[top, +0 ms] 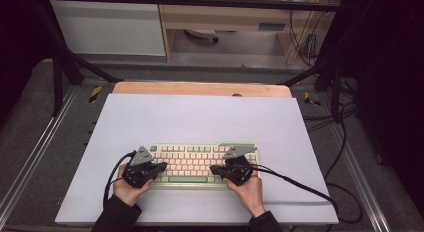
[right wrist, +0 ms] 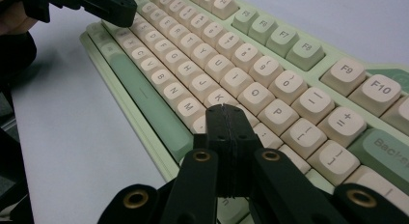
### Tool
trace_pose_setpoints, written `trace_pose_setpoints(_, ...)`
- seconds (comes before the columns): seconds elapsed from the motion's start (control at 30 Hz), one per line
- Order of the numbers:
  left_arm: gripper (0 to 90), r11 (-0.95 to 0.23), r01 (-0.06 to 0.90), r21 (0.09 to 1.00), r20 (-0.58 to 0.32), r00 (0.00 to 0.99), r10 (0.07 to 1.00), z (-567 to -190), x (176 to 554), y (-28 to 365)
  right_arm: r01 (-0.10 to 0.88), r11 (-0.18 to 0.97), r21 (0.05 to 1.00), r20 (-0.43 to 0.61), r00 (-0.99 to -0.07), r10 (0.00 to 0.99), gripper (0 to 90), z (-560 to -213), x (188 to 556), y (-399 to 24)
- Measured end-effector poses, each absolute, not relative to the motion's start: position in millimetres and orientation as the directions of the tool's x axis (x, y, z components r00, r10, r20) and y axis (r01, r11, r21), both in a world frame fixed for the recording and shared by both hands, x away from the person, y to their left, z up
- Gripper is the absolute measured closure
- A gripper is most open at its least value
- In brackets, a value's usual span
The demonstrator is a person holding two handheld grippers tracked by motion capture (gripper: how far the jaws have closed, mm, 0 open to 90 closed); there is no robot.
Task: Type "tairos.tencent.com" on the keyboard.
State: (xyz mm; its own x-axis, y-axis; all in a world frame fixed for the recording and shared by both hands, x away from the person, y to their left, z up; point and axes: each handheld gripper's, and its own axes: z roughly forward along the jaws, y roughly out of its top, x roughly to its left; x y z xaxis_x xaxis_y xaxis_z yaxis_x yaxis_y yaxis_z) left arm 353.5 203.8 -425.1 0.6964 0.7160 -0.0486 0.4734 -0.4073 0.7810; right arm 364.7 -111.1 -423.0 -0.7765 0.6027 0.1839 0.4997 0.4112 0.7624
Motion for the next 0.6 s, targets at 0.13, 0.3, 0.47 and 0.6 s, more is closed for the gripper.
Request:
trace_pose_setpoints(0.13,90.0,-0.407,0.473,0.781,-0.048,0.697,0.716,-425,353,204,0.503,0.417,0.757,0.186,-0.778,0.6,90.0,-425,365,-110)
trace_pose_setpoints(0.3,90.0,-0.408,0.473,0.781,-0.048,0.697,0.715,-425,353,204,0.505,0.428,0.75,0.184,-0.78,0.599,90.0,-429,366,-108)
trace_pose_setpoints(0.47,90.0,-0.408,0.473,0.781,-0.048,0.696,0.716,-425,353,204,0.502,0.435,0.748,0.179,-0.783,0.596,90.0,-432,366,-107)
trace_pose_setpoints(0.6,90.0,-0.408,0.472,0.781,-0.047,0.696,0.716,-425,353,204,0.495,0.447,0.745,0.163,-0.785,0.598,90.0,-434,366,-106)
